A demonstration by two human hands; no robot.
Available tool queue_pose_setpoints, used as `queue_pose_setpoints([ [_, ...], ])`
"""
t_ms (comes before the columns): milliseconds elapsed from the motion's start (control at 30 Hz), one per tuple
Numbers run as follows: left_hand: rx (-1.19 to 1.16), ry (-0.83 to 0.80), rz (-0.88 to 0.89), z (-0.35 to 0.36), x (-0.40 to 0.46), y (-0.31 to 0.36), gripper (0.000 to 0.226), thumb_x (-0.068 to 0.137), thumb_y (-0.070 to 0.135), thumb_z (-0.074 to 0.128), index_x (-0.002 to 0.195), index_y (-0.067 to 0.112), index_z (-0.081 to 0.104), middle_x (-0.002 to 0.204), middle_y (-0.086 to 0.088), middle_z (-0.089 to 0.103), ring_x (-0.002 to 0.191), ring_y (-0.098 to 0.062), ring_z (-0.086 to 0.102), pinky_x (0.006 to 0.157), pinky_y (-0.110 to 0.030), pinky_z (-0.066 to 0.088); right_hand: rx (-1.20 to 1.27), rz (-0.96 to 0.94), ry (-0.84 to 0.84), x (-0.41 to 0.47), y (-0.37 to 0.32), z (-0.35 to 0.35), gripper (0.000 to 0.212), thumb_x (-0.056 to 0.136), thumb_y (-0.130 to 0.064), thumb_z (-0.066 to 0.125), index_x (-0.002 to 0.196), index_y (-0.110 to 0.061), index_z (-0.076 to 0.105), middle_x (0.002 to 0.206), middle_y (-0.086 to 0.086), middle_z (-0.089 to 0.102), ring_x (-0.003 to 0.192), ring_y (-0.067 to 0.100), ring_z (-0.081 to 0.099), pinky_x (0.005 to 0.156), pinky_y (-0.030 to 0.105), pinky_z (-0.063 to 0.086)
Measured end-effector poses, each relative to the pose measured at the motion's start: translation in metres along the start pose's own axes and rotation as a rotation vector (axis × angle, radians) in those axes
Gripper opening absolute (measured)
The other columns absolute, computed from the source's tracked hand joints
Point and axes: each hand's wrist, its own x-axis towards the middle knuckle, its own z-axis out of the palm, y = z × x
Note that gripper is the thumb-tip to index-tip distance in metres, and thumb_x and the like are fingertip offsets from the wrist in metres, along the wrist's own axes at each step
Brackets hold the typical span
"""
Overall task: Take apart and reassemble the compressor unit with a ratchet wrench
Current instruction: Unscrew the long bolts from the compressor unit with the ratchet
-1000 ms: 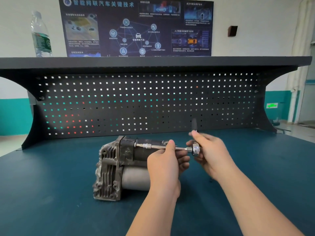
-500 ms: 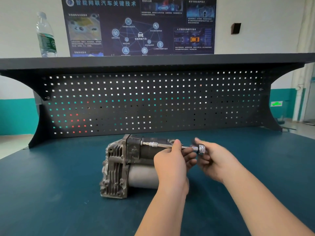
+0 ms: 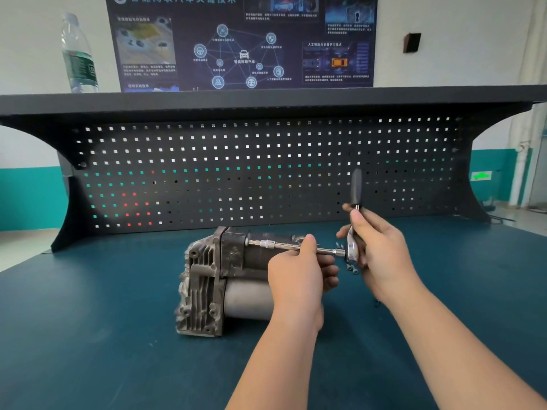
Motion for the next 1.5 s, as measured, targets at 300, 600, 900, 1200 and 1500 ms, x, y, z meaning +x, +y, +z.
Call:
queue_pose_setpoints([
  [300, 0.004, -0.003, 0.025, 0.0, 0.002, -0.002, 0.033, 0.094, 0.022, 0.054, 0.064, 0.007, 0.058, 0.041, 0.003, 0.055, 0.032, -0.007, 0.048, 0.034, -0.014, 0.037, 0.057, 0.187, 0.041, 0.002, 0.002, 0.0, 0.017, 0.095, -0.018, 0.055, 0.089, -0.004, 0.064, 0.053, 0.0, 0.062, 0.032, 0.006, 0.035, 0.034, 0.016, 0.027],
  [600, 0.048, -0.016, 0.062, 0.0, 0.004, -0.005, 0.038, 0.094, 0.031, 0.054, 0.068, 0.003, 0.056, 0.043, -0.004, 0.056, 0.033, -0.014, 0.049, 0.036, -0.017, 0.04, -0.204, -0.352, -0.045, -0.006, -0.008, -0.002, 0.015, 0.097, -0.017, 0.05, 0.098, -0.024, 0.063, 0.062, 0.001, 0.066, 0.038, 0.003, 0.041, 0.046, 0.02, 0.038],
  [900, 0.002, -0.018, 0.022, 0.0, 0.0, 0.0, 0.029, 0.094, 0.022, 0.054, 0.07, 0.006, 0.055, 0.041, 0.004, 0.054, 0.032, -0.008, 0.047, 0.035, -0.014, 0.037, -0.065, -0.365, -0.09, -0.007, -0.008, 0.0, 0.015, 0.096, -0.024, 0.051, 0.094, -0.022, 0.066, 0.06, 0.002, 0.061, 0.038, 0.003, 0.043, 0.044, 0.016, 0.037],
  [1200, -0.013, 0.006, 0.008, 0.001, -0.001, 0.0, 0.028, 0.094, 0.021, 0.054, 0.071, 0.006, 0.059, 0.042, 0.002, 0.058, 0.033, -0.007, 0.049, 0.035, -0.015, 0.038, 0.192, 0.273, 0.026, 0.003, 0.005, -0.002, 0.017, 0.094, -0.018, 0.055, 0.09, -0.003, 0.063, 0.06, 0.005, 0.066, 0.028, 0.002, 0.03, 0.031, 0.013, 0.025],
  [1500, -0.058, -0.029, -0.005, 0.001, -0.001, 0.001, 0.022, 0.095, 0.018, 0.052, 0.077, 0.006, 0.056, 0.042, 0.004, 0.056, 0.034, -0.006, 0.049, 0.035, -0.014, 0.038, -0.241, -0.197, 0.077, -0.004, -0.005, 0.002, 0.019, 0.098, -0.029, 0.048, 0.089, -0.022, 0.063, 0.057, 0.002, 0.065, 0.039, 0.006, 0.047, 0.04, 0.018, 0.038],
])
